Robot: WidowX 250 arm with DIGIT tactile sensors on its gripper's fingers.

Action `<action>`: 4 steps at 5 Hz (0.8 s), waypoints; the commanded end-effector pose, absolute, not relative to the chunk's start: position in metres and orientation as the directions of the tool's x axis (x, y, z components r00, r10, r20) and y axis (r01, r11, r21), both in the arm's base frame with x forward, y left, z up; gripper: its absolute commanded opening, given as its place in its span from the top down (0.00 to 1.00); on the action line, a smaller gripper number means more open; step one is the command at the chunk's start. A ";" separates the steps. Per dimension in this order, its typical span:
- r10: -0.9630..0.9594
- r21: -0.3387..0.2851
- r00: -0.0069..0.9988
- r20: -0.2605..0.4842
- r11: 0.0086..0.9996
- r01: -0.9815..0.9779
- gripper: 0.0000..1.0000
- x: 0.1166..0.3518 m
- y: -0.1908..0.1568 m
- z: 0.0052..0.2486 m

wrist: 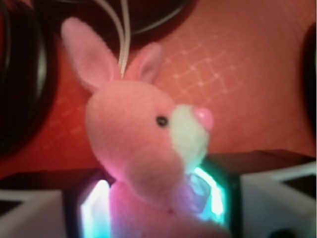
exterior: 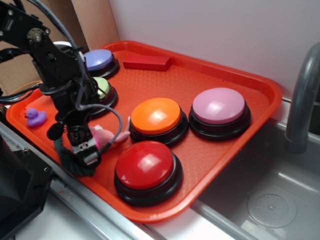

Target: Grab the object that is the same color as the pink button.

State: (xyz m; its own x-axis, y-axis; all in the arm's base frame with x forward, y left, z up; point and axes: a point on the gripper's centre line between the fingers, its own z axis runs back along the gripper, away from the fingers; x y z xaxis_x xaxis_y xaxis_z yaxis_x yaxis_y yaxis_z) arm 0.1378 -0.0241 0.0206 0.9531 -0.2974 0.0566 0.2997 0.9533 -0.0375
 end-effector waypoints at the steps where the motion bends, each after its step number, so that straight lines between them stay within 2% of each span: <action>1: -0.195 -0.080 0.980 0.035 0.977 0.197 1.00 0.149 -0.022 0.048; 2: -0.054 -0.032 0.998 -0.020 0.998 0.054 1.00 0.168 -0.026 0.095; 3: 0.005 -0.075 1.000 0.005 0.997 -0.004 1.00 0.181 -0.024 0.131; 4: 0.109 -0.016 0.993 0.054 0.994 -0.108 1.00 0.190 -0.018 0.176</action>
